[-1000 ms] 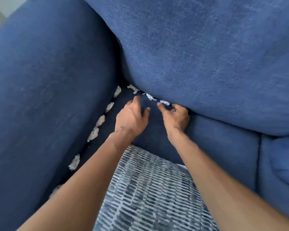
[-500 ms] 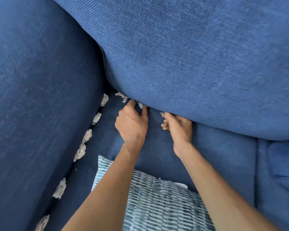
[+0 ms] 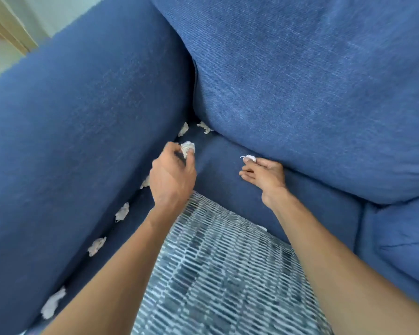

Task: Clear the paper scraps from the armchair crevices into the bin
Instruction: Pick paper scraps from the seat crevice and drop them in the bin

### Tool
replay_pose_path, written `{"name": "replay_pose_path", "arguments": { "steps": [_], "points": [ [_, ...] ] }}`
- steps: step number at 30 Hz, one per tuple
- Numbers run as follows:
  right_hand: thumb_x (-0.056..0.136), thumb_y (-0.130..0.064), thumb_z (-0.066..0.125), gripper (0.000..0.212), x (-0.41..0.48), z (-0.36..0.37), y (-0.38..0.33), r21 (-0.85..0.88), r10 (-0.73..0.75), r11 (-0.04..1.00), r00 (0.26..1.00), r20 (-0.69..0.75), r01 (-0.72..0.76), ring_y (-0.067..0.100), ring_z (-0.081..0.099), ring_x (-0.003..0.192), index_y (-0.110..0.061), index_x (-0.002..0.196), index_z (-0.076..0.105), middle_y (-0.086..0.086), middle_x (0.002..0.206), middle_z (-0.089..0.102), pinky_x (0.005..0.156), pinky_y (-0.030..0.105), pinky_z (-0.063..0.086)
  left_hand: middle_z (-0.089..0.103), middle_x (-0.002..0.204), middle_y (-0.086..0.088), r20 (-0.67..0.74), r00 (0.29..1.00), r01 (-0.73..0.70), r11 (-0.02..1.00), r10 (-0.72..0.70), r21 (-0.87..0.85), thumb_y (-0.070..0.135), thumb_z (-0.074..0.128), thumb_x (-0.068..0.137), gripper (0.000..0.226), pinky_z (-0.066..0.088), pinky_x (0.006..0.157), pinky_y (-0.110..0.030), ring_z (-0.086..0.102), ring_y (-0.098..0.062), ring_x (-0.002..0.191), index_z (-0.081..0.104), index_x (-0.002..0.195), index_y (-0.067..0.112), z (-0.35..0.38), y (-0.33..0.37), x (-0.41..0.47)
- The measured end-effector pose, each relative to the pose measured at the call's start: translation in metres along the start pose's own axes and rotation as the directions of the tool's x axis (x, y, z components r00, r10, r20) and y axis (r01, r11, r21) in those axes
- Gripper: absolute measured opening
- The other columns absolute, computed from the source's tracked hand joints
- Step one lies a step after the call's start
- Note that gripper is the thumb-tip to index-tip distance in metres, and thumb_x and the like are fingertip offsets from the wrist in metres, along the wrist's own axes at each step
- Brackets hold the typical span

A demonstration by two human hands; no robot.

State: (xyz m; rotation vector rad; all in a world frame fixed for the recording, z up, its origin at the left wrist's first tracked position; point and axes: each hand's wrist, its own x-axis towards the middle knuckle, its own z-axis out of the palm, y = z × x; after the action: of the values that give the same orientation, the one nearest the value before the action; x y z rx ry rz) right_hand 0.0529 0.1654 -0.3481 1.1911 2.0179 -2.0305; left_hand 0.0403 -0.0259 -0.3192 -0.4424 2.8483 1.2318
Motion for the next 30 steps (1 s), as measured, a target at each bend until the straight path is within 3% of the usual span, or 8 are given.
{"name": "replay_pose_path", "arguments": {
  "steps": [4, 8, 10, 13, 16, 24, 27, 30],
  "points": [
    [0.09, -0.021, 0.073, 0.01, -0.057, 0.025, -0.006, -0.107, -0.073, 0.991, 0.995, 0.068, 0.08, 0.011, 0.062, 0.057, -0.015, 0.082, 0.073, 0.001, 0.067, 0.062, 0.068, 0.023, 0.056, 0.058, 0.064, 0.005, -0.122, 0.993, -0.004, 1.0, 0.004, -0.003, 0.041, 0.049, 0.095, 0.023, 0.038, 0.058, -0.034, 0.056, -0.024, 0.066, 0.053, 0.093, 0.019, -0.056, -0.016, -0.044],
    [0.091, -0.023, 0.071, 0.024, -0.128, 0.056, -0.013, -0.19, -0.162, 0.964, 0.977, 0.136, 0.186, 0.012, 0.056, 0.052, 0.0, 0.083, 0.073, 0.003, 0.061, 0.06, 0.055, 0.025, 0.053, 0.058, 0.064, 0.004, -0.143, 0.99, 0.012, 1.0, -0.014, -0.012, 0.041, 0.044, 0.098, 0.025, 0.036, 0.054, -0.034, 0.055, -0.024, 0.063, 0.049, 0.09, 0.017, -0.108, -0.034, -0.101],
    [0.091, -0.026, 0.069, 0.032, -0.164, 0.07, -0.01, -0.222, -0.222, 0.943, 0.964, 0.145, 0.25, 0.012, 0.055, 0.047, 0.004, 0.079, 0.069, 0.004, 0.057, 0.058, 0.056, 0.034, 0.054, 0.055, 0.061, 0.004, -0.163, 0.985, 0.045, 0.998, -0.053, -0.053, 0.04, 0.042, 0.099, 0.028, 0.034, 0.053, -0.035, 0.053, -0.025, 0.061, 0.045, 0.085, 0.015, -0.132, -0.047, -0.132],
    [0.089, -0.033, 0.066, 0.038, -0.22, 0.083, 0.011, -0.276, -0.31, 0.901, 0.942, 0.126, 0.334, 0.015, 0.054, 0.039, -0.001, 0.07, 0.065, 0.004, 0.049, 0.059, 0.056, 0.044, 0.055, 0.049, 0.056, 0.002, -0.209, 0.972, 0.088, 0.992, -0.106, -0.093, 0.039, 0.039, 0.1, 0.034, 0.029, 0.049, -0.034, 0.047, -0.025, 0.054, 0.039, 0.078, 0.014, -0.165, -0.081, -0.179],
    [0.09, -0.036, 0.065, 0.04, -0.276, 0.094, 0.04, -0.334, -0.347, 0.866, 0.928, 0.138, 0.373, 0.016, 0.052, 0.036, -0.006, 0.064, 0.063, 0.003, 0.047, 0.06, 0.05, 0.038, 0.053, 0.048, 0.056, 0.0, -0.244, 0.952, 0.162, 0.981, -0.183, -0.103, 0.037, 0.036, 0.101, 0.035, 0.028, 0.046, -0.032, 0.046, -0.021, 0.051, 0.039, 0.075, 0.014, -0.2, -0.131, -0.218],
    [0.089, -0.026, 0.071, 0.023, -0.402, 0.131, 0.108, -0.303, -0.384, 0.84, 0.888, 0.255, 0.45, 0.015, 0.056, 0.039, -0.006, 0.077, 0.071, 0.006, 0.054, 0.063, 0.047, 0.041, 0.058, 0.054, 0.065, 0.004, -0.246, 0.914, 0.328, 0.944, -0.323, -0.02, 0.04, 0.036, 0.101, 0.028, 0.035, 0.058, -0.036, 0.053, -0.031, 0.067, 0.045, 0.082, 0.021, -0.281, -0.258, -0.31],
    [0.09, -0.035, 0.068, 0.028, -0.439, 0.144, 0.151, -0.382, -0.398, 0.759, 0.84, 0.369, 0.528, 0.017, 0.06, 0.041, -0.013, 0.072, 0.068, 0.002, 0.055, 0.065, 0.049, 0.045, 0.057, 0.067, 0.085, -0.005, -0.217, 0.909, 0.363, 0.932, -0.356, -0.004, 0.04, 0.041, 0.1, 0.025, 0.045, 0.067, -0.038, 0.062, -0.033, 0.085, 0.055, 0.095, 0.02, -0.298, -0.297, -0.337],
    [0.088, -0.046, 0.065, 0.037, -0.459, 0.156, 0.201, -0.481, -0.373, 0.652, 0.8, 0.469, 0.586, 0.02, 0.062, 0.048, -0.017, 0.067, 0.063, 0.0, 0.054, 0.063, 0.055, 0.045, 0.055, 0.069, 0.092, -0.004, -0.177, 0.917, 0.37, 0.928, -0.358, 0.04, 0.042, 0.045, 0.098, 0.024, 0.05, 0.072, -0.039, 0.063, -0.029, 0.088, 0.059, 0.098, 0.022, -0.31, -0.329, -0.354]
  ]
}}
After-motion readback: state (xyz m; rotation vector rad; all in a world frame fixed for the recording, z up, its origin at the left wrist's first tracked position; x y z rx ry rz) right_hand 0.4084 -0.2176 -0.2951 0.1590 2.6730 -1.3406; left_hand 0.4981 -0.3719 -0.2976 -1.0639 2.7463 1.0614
